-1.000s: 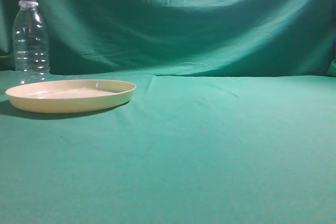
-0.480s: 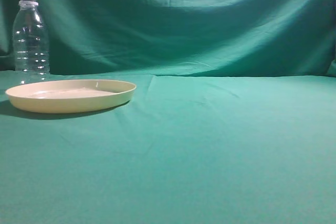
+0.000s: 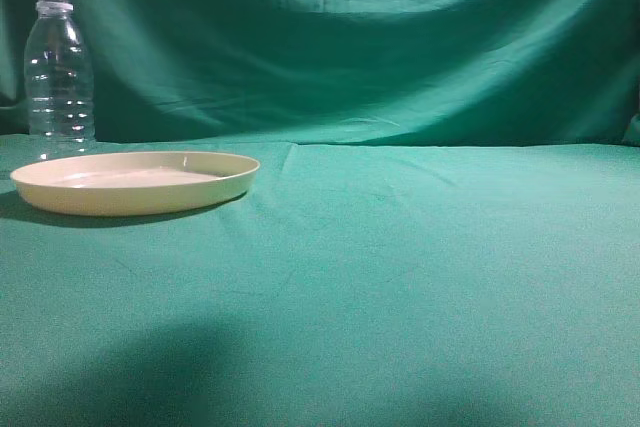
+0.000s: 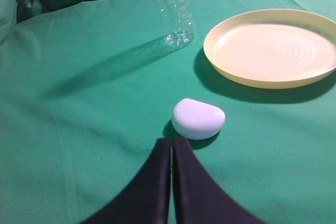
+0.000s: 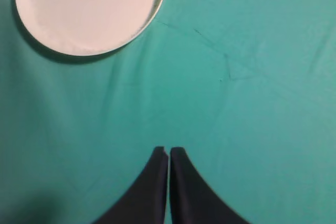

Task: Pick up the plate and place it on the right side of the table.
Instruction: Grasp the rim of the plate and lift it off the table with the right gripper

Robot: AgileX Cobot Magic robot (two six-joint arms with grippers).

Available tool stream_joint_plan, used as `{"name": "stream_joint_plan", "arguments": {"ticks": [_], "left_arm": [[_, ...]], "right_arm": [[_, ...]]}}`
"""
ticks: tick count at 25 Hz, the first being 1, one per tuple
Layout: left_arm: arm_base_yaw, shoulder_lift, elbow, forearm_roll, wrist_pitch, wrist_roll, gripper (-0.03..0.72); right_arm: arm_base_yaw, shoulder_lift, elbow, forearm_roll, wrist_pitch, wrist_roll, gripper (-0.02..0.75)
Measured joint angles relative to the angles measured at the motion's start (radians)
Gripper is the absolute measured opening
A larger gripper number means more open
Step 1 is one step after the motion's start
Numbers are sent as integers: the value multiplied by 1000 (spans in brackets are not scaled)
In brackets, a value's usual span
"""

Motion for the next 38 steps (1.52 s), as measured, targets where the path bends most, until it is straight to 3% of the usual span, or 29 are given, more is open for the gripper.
{"name": "stream_joint_plan", "arguments": {"ticks": [8,9,10,17,19,23,24,33,38], "left_arm": [[0,0,0,0,0,0,0],[0,0,0,0,0,0,0],[0,0,0,0,0,0,0],[0,0,0,0,0,0,0],[0,0,0,0,0,0,0],[0,0,0,0,0,0,0],[0,0,0,0,0,0,0],[0,0,0,0,0,0,0],[0,0,0,0,0,0,0]], "right_arm": [[70,368,-342,-37,-2,-20,0],[71,402,-369,-37,-14,-27,50],[71,440,-398,-37,-23,-30,50],[71,622,-525,-37,-62,-37,475],[71,656,-538,-37,-83,-37,529],[74,709,-548,-38,-129,-37,512],[74,719,-548,-40,-140,-37,442],[74,764,-552,-80,-193,-37,415],[76,765,-556,-108,-208,-32,103]]}}
